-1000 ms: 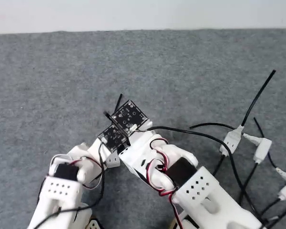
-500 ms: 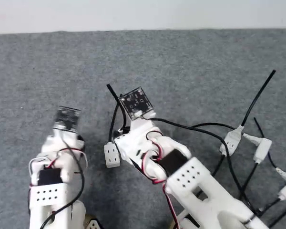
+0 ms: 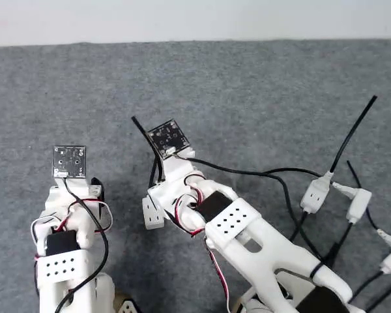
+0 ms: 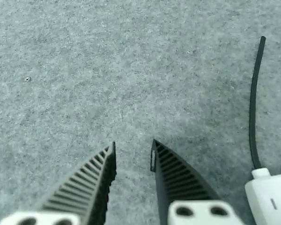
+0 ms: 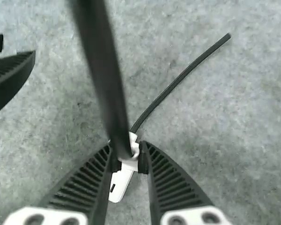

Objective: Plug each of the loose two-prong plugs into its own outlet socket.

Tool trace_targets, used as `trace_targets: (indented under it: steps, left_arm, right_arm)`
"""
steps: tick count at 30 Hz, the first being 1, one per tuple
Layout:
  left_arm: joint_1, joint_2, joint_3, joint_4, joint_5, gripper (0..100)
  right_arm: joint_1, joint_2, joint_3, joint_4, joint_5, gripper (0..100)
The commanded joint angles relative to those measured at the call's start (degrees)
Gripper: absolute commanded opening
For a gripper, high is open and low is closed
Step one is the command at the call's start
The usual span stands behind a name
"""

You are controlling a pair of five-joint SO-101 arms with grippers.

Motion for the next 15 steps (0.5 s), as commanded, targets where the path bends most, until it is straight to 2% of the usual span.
trace_targets:
  steps: [1, 15]
  left_arm:
    - [-0.35, -0.70, -4.26, -1.58, 0.70, 11]
    - [-0.35, -0.79, -4.18, -1.58, 0.62, 11]
  right_arm:
    - [-1.71, 0.04, -3.87, -1.19, -0.79, 0.9]
    - [-2.77, 0.22, -0.35, -4.18, -2.73, 0.9]
